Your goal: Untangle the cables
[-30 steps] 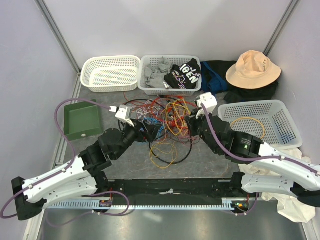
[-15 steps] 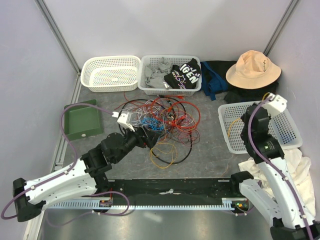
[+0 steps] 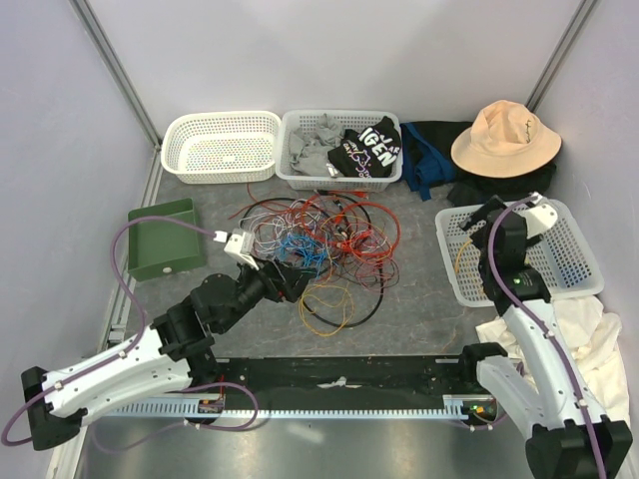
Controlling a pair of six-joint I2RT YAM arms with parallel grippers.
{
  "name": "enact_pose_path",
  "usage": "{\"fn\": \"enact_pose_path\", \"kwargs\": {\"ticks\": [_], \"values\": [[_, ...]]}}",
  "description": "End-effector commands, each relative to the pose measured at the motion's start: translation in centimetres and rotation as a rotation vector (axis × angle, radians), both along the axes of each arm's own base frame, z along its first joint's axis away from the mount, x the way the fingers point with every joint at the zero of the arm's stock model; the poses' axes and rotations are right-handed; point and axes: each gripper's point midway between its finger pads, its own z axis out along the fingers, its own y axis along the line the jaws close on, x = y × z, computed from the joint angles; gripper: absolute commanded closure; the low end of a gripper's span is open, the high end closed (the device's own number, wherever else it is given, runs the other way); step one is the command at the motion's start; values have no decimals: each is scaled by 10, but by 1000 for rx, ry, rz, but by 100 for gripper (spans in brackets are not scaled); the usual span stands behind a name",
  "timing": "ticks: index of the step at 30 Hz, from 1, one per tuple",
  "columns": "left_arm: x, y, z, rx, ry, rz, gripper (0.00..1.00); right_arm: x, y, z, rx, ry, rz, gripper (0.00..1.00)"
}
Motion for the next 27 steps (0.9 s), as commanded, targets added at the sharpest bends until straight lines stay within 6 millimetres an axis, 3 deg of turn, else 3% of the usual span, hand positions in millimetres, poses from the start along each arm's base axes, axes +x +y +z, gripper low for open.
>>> {"fn": "enact_pose_path", "kwargs": {"ticks": [1, 2, 4, 5, 7, 8, 10, 11, 14, 17, 20, 22, 27], "values": [[4, -1, -1, 0, 13, 26, 13, 27, 88, 19, 104, -114, 391, 14], [5, -3, -5, 9, 22, 25, 13, 24, 126, 15, 111, -115, 517, 14], [5, -4, -7, 14, 31, 21, 13, 19, 165, -7, 76, -53, 645, 15], [5, -5, -10, 19, 42, 22, 13, 6, 201, -17, 66, -31, 755, 15], [4, -5, -16, 25, 59, 22, 14, -5, 230, -46, 22, 46, 835, 15], [3, -3, -18, 27, 69, 25, 14, -20, 255, -58, 10, 62, 914, 15], [2, -2, -23, 34, 83, 27, 14, -36, 278, -82, -14, 108, 990, 15], [1, 0, -24, 32, 92, 32, 14, -54, 303, -84, -13, 84, 1071, 16], [0, 7, -30, 41, 110, 52, 15, -86, 340, -98, -46, 80, 1189, 16], [-1, 17, -30, 42, 115, 79, 15, -105, 368, -108, -53, 76, 1267, 15], [-2, 27, -29, 34, 114, 106, 15, -109, 381, -119, -61, 81, 1292, 14], [-3, 34, -30, 34, 113, 124, 15, -104, 382, -124, -81, 83, 1270, 14], [-5, 40, -35, 25, 124, 139, 16, -69, 374, -114, -93, 32, 1139, 13]]}}
